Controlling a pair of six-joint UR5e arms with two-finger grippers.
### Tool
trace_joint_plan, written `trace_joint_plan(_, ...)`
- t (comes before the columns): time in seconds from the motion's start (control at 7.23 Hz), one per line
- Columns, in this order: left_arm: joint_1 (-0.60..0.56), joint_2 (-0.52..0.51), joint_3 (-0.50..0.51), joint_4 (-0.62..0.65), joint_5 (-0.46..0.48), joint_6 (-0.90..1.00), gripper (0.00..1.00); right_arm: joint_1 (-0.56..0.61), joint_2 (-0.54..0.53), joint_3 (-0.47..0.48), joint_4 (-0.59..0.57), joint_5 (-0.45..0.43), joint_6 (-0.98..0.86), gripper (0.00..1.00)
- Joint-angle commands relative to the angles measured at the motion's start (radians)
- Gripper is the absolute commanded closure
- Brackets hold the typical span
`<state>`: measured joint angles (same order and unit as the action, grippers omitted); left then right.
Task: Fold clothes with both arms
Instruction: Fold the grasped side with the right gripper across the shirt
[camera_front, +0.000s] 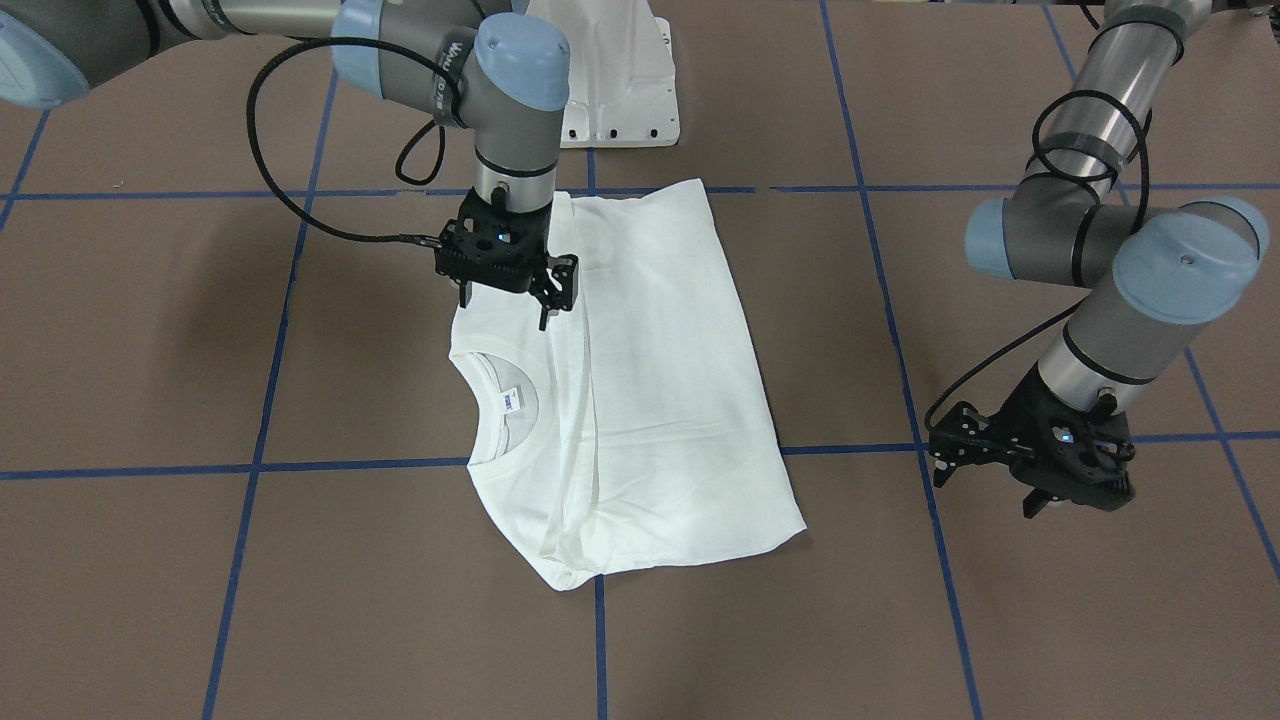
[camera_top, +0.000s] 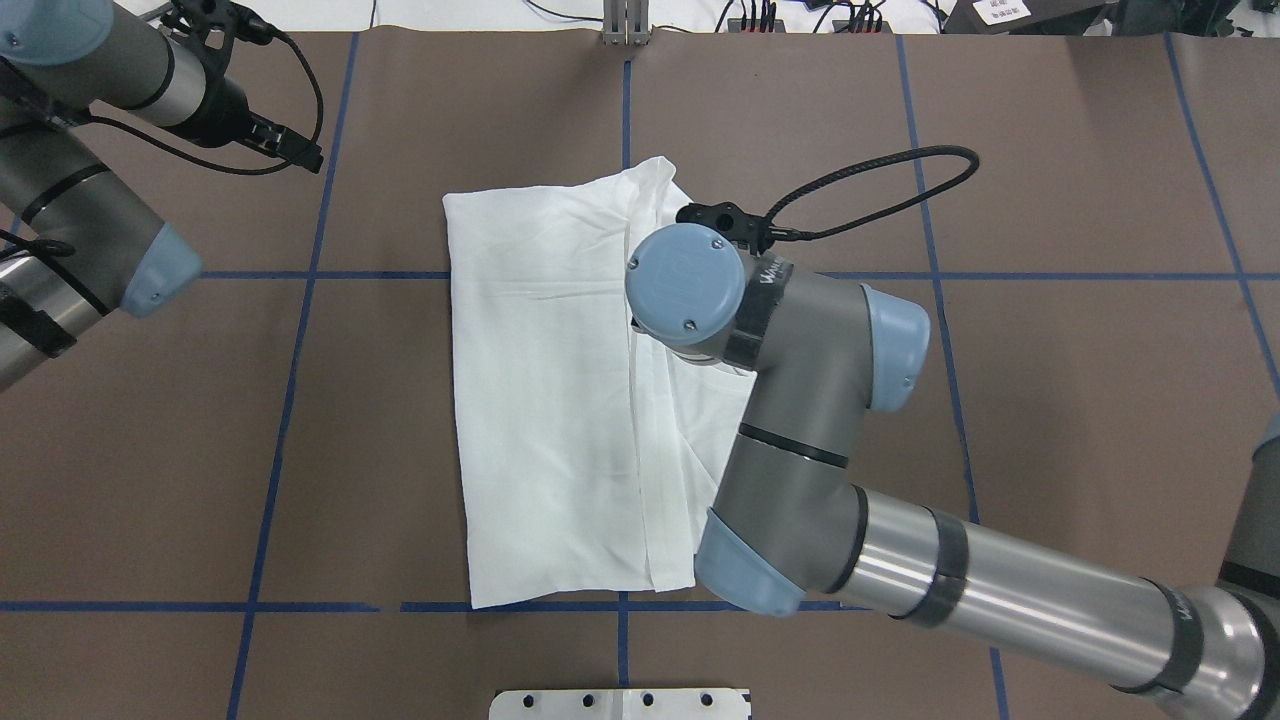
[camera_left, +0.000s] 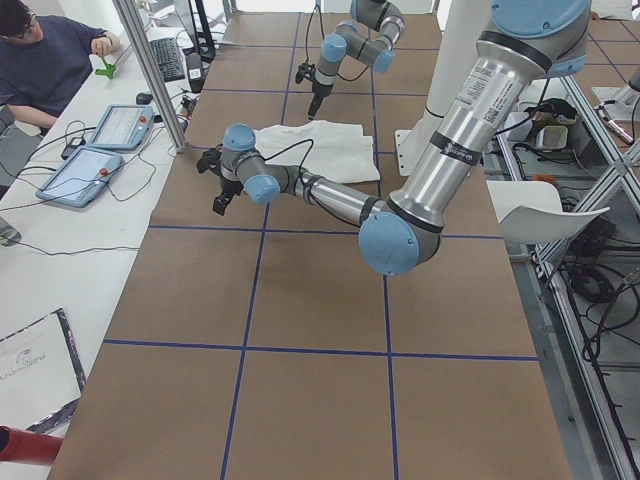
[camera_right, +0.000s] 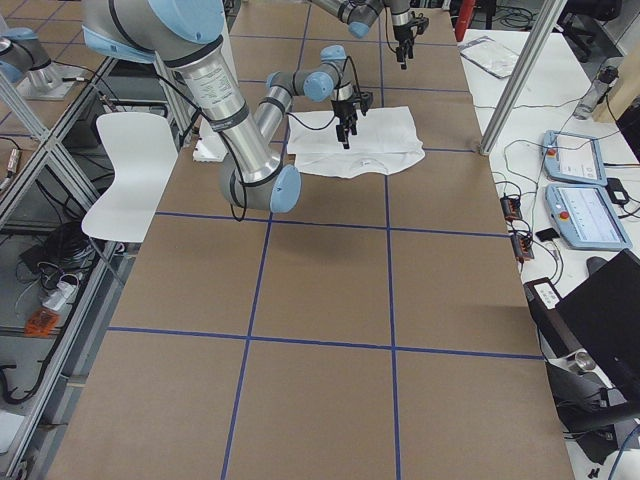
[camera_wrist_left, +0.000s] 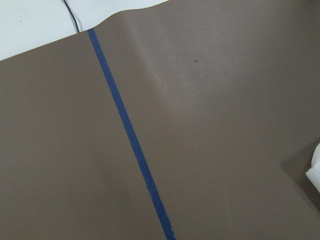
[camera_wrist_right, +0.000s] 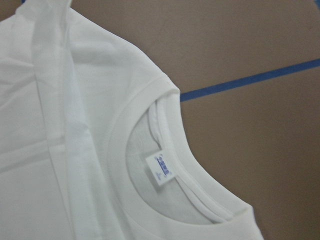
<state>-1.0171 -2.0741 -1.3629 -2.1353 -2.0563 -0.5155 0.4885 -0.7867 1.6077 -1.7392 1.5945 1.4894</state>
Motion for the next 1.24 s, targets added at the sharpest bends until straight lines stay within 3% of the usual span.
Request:
trace_joint_plan(0.0, 0.000, 0.012, -0.015, 0.000, -0.004, 0.000, 0.00, 0.028, 0.148, -0.277, 0.159, -0.001, 0.006, 0.00)
trace_joint_plan(0.41, 0.000, 0.028, -0.028, 0.000, -0.008, 0.000, 0.00, 0.030, 0.320, -0.531, 0.170, -0.007, 0.005, 0.00)
trace_joint_plan(1.11, 0.002, 0.029, -0.027, 0.000, -0.008, 0.000, 0.00, 0.061, 0.327, -0.633, 0.168, -0.051, -0.144, 0.00)
